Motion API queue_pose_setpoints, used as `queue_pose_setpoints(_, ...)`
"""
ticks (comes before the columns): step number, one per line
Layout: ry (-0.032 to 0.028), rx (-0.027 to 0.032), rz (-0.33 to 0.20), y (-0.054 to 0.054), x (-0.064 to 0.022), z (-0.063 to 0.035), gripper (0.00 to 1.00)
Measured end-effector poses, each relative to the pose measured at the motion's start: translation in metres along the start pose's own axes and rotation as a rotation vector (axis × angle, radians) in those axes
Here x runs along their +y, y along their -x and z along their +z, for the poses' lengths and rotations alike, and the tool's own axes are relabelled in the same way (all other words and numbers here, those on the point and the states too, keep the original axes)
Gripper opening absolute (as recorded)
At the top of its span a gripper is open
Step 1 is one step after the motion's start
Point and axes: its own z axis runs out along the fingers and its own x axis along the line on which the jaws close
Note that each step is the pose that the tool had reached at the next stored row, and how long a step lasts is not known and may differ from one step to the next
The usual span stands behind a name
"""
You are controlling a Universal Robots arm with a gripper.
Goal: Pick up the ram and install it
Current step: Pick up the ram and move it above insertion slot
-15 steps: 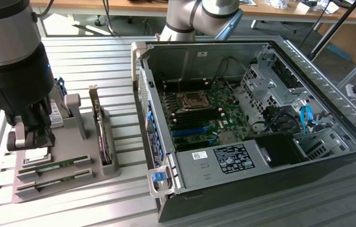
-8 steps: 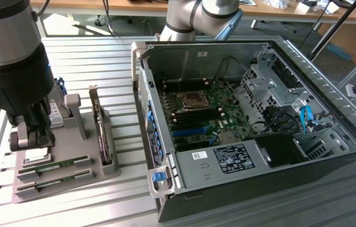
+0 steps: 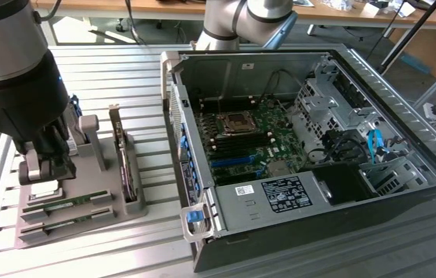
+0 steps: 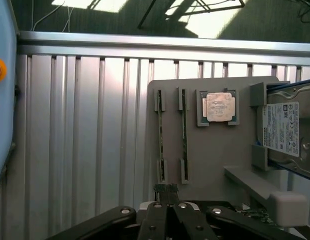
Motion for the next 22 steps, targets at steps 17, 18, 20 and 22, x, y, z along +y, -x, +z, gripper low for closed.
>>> queue_pose_setpoints(17,-0.0027,-0.0502,0.001,-0.0007,0.0001,0.0001,0.24)
queue_pose_setpoints(18,-0.0026,-0.0502,0.001,-0.0007,0.0001,0.0001,0.24)
queue_pose_setpoints(20,-0.0024,-0.0501,0.0,-0.0008,0.0003,0.0,0.24)
queue_pose_setpoints(22,-0.0026,-0.05,0.0,-0.0007,0.0028,0.0004,0.24)
